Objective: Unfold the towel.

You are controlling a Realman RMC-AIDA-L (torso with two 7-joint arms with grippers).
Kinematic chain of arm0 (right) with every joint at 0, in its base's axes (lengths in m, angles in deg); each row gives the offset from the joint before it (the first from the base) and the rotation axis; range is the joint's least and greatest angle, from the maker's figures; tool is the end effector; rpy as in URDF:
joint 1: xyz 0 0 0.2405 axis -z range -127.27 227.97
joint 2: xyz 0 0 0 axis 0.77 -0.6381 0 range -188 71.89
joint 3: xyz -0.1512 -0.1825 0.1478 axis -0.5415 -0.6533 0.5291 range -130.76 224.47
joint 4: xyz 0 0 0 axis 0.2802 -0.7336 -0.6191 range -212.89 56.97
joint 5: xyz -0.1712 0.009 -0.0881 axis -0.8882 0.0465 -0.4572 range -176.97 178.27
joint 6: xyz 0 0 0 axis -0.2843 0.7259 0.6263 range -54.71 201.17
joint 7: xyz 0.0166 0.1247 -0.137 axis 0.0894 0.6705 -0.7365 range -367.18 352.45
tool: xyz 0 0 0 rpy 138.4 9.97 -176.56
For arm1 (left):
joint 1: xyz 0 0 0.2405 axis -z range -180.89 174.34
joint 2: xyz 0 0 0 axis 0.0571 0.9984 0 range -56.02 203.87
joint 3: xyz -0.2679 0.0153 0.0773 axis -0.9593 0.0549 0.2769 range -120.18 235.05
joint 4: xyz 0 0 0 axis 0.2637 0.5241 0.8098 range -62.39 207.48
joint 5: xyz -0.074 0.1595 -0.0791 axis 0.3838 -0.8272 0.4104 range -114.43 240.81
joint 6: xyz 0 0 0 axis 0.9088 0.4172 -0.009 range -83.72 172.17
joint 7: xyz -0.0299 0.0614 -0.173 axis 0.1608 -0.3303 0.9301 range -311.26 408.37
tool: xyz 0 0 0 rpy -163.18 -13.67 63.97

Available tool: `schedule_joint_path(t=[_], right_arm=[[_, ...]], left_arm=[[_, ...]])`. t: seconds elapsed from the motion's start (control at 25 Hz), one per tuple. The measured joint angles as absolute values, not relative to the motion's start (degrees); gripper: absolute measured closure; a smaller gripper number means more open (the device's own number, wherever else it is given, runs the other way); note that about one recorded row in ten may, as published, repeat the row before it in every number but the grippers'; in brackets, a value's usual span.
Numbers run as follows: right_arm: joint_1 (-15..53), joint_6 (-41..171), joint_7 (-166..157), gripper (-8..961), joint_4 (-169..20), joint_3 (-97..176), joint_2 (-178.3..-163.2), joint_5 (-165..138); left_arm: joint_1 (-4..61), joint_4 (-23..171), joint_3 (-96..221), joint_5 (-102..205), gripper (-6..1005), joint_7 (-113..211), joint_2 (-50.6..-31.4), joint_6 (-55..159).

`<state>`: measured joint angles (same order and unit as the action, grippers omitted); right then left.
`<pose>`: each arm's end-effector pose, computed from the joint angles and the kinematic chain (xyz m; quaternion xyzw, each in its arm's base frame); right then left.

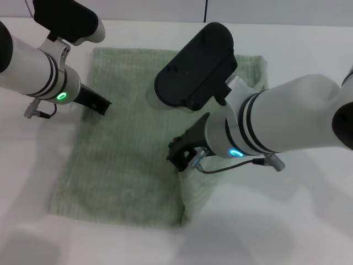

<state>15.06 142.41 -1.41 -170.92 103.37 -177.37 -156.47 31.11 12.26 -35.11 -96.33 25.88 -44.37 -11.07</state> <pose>0.1148 0.3081 -0.1455 -0.9405 0.2232 -0.1117 0.2307 -0.2757 0.4195 -0.0607 -0.8593 -0.3336 0.1594 0.3533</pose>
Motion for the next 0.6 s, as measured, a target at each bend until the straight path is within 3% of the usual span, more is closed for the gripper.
schedule_joint_path(t=[0.6], right_arm=[[14.60, 156.81, 2.79, 932, -180.16, 102.08, -177.50, -160.87]], left_arm=[[31.18, 12.25, -35.11, -96.19, 1001, 25.35, -44.44, -11.11]])
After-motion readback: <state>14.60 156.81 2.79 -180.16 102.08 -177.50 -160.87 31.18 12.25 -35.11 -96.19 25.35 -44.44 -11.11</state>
